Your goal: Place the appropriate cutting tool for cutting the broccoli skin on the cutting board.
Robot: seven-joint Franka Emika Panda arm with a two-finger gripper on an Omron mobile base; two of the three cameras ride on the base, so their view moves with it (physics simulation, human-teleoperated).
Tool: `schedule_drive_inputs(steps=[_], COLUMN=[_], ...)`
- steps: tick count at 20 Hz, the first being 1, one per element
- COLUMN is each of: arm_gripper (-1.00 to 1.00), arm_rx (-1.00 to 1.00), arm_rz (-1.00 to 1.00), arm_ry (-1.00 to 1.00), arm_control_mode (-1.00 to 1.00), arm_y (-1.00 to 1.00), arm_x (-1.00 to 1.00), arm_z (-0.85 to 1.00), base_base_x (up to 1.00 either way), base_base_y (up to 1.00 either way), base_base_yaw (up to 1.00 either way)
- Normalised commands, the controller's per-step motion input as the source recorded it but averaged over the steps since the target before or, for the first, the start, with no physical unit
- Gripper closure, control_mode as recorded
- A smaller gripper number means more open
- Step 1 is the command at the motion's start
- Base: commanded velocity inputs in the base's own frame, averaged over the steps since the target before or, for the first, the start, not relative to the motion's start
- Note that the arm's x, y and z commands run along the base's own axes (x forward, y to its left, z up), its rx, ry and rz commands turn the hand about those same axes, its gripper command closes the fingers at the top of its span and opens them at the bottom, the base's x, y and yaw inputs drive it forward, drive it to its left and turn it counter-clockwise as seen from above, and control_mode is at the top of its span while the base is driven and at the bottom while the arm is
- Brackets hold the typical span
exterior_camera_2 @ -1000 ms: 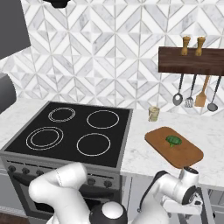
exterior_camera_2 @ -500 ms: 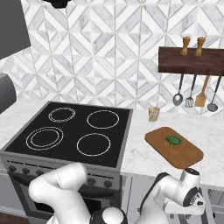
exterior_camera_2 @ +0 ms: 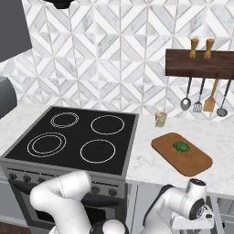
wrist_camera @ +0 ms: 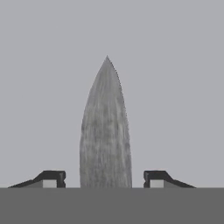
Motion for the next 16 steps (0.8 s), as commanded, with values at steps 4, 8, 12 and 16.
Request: schedule_drive_inputs(steps=[4,8,12,16], arm_gripper=[1.00,1.00,1.00,1.00], arm_rx=[0.02,0.12,0.15,0.12], arm_rz=[0.10,0.11,0.08,0.08], arm_ry=[0.04,0.02,0.04,0.05], arm_control_mode=[-1.00,-1.00,-1.00,-1.00], arm_y=[0.03,0.00,0.00,0.03], arm_x=[-0.23,-0.17,-0.11,0.00], arm_z=[-0.29,0.00,0.54,1.00], base_base_x=[0.00,0.00,0.00,0.00], base_base_y=[0.00,0.00,0.00,0.00], base_base_yaw=[0.00,0.00,0.00,0.00])
